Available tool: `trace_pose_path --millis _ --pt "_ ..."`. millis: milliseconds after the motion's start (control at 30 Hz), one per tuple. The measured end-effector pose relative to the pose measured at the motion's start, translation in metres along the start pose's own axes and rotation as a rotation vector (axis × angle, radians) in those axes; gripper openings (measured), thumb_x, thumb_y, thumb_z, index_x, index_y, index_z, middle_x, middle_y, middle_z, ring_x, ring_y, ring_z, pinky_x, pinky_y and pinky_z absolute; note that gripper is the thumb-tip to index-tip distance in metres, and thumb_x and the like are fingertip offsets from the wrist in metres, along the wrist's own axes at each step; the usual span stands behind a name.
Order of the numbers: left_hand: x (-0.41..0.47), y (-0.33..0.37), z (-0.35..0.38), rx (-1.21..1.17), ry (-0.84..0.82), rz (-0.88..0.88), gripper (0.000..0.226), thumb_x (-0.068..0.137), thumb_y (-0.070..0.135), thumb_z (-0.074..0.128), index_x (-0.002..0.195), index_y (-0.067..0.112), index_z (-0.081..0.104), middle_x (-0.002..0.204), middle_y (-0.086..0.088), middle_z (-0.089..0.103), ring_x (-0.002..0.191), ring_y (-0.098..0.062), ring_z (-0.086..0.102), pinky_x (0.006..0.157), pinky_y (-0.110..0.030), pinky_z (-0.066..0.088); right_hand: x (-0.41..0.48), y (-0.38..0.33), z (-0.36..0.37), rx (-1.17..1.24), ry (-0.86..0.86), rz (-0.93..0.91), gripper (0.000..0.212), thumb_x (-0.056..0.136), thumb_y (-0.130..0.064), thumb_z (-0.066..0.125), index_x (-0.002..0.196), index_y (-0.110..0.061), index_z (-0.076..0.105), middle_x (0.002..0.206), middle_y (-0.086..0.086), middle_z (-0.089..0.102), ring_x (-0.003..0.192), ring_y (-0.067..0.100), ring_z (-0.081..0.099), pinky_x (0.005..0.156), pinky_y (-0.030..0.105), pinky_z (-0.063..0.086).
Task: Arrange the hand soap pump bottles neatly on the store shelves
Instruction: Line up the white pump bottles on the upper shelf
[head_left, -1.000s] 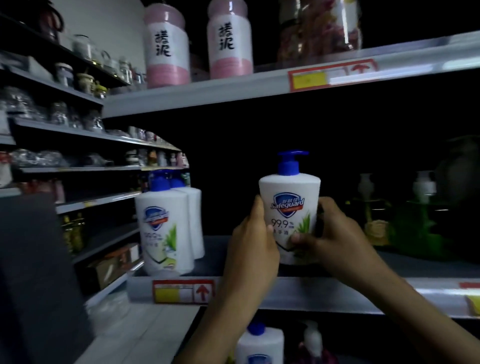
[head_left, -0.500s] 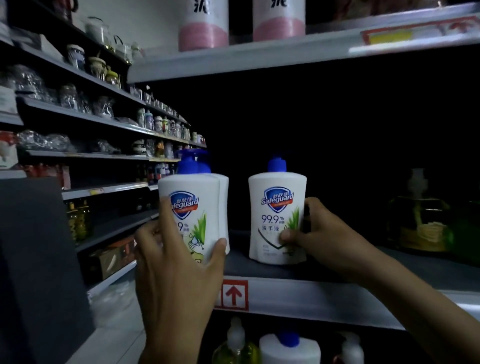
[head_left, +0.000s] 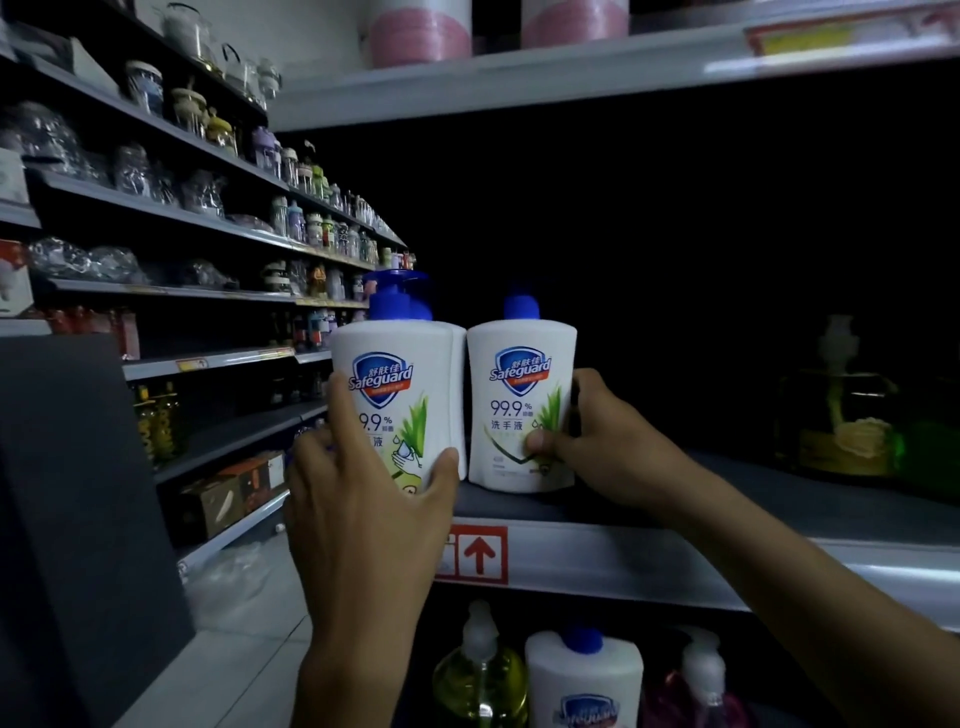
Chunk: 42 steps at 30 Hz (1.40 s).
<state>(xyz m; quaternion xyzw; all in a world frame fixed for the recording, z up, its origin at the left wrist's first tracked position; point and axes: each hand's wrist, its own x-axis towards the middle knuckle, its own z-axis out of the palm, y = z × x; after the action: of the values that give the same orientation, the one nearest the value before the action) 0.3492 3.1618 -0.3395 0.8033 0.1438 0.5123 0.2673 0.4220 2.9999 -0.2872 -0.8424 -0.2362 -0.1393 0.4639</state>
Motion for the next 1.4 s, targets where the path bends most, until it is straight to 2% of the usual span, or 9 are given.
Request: trace_pose_path --millis 400,500,633,767,867,967,1167,1267,1400 --pt "-0.006 -0.004 0.006 -0.026 0.047 0.017 0.095 0.078 0.047 0.069 0.149 0.031 0.01 0.129 -0.013 0.038 0.116 -0.031 0.043 0.091 -0.045 0.044 -0.001 0.003 0.003 -0.106 0.01 -0.013 0.051 0.084 -0.025 0.071 0.125 -0.014 0.042 0.122 0.003 0.063 0.101 0.014 0.059 0.079 0.025 0.048" --pt "-0.017 -0.001 0.006 -0.152 0.148 0.06 0.074 0.083 0.031 0.067 0.145 0.02 0.028 0.128 -0.015 0.038 0.116 -0.029 0.042 0.087 -0.029 0.041 -0.017 0.0 -0.003 -0.247 0.288 -0.161 0.043 0.088 -0.026 0.066 0.125 -0.012 0.049 0.118 0.005 0.065 0.104 0.018 0.063 0.079 0.027 0.051" --pt "-0.049 -0.009 0.003 -0.307 0.388 0.402 0.021 0.087 0.007 0.054 0.106 -0.001 0.06 0.105 -0.014 0.047 0.094 -0.028 0.053 0.077 -0.024 0.045 -0.091 0.017 -0.014 -0.092 0.597 -0.55 0.016 0.092 -0.013 0.053 0.108 -0.011 0.057 0.099 0.001 0.063 0.088 0.012 0.061 0.075 0.02 0.048" --pt "-0.114 -0.035 0.017 -0.253 -0.079 0.627 0.014 0.091 0.015 0.045 0.084 0.012 0.057 0.077 -0.007 0.056 0.067 -0.017 0.05 0.058 -0.028 0.045 -0.167 0.099 0.019 -0.086 0.501 -0.445 0.015 0.087 -0.015 0.048 0.09 -0.03 0.053 0.083 -0.01 0.056 0.074 0.003 0.055 0.064 0.015 0.041" --pt "-0.146 -0.048 0.044 -0.172 -0.462 0.395 0.014 0.089 0.025 0.047 0.091 0.019 0.059 0.087 0.007 0.056 0.071 -0.008 0.053 0.061 -0.02 0.046 -0.189 0.151 0.052 -0.095 0.339 -0.127 0.033 0.083 -0.011 0.057 0.093 -0.042 0.052 0.088 -0.019 0.056 0.08 -0.006 0.056 0.065 0.006 0.04" --pt "-0.157 -0.051 0.063 -0.194 -0.507 0.143 0.007 0.086 0.018 0.058 0.092 0.022 0.055 0.087 0.01 0.055 0.073 -0.011 0.058 0.06 -0.018 0.044 -0.187 0.167 0.074 -0.151 0.177 -0.026 0.04 0.086 -0.008 0.061 0.116 -0.034 0.053 0.107 -0.011 0.057 0.092 0.002 0.057 0.073 0.009 0.038" --pt "-0.148 -0.045 0.078 -0.371 -0.607 -0.138 0.048 0.082 0.007 0.059 0.124 0.027 0.049 0.102 0.002 0.068 0.082 -0.009 0.067 0.056 -0.016 0.048 -0.167 0.166 0.083 -0.121 0.175 -0.009 0.054 0.086 -0.009 0.059 0.136 -0.025 0.046 0.113 -0.003 0.068 0.084 0.013 0.066 0.066 0.013 0.038" --pt "-0.15 -0.044 0.076 -0.343 -0.682 -0.069 0.037 0.081 0.009 0.062 0.116 0.021 0.054 0.063 -0.004 0.066 0.052 -0.01 0.061 0.044 -0.016 0.04 -0.167 0.167 0.076 -0.101 0.143 -0.015 0.054 0.086 -0.011 0.062 0.135 -0.028 0.045 0.099 -0.007 0.07 0.069 -0.002 0.061 0.059 0.003 0.037" --pt "-0.149 -0.056 0.066 -0.294 -0.809 0.011 0.043 0.085 0.018 0.066 0.124 0.022 0.049 0.064 -0.006 0.069 0.058 -0.012 0.066 0.055 -0.027 0.054 -0.176 0.168 0.07 -0.127 0.12 -0.027 0.054 0.087 -0.017 0.066 0.136 -0.027 0.045 0.107 -0.008 0.069 0.076 0.001 0.064 0.064 -0.003 0.035"
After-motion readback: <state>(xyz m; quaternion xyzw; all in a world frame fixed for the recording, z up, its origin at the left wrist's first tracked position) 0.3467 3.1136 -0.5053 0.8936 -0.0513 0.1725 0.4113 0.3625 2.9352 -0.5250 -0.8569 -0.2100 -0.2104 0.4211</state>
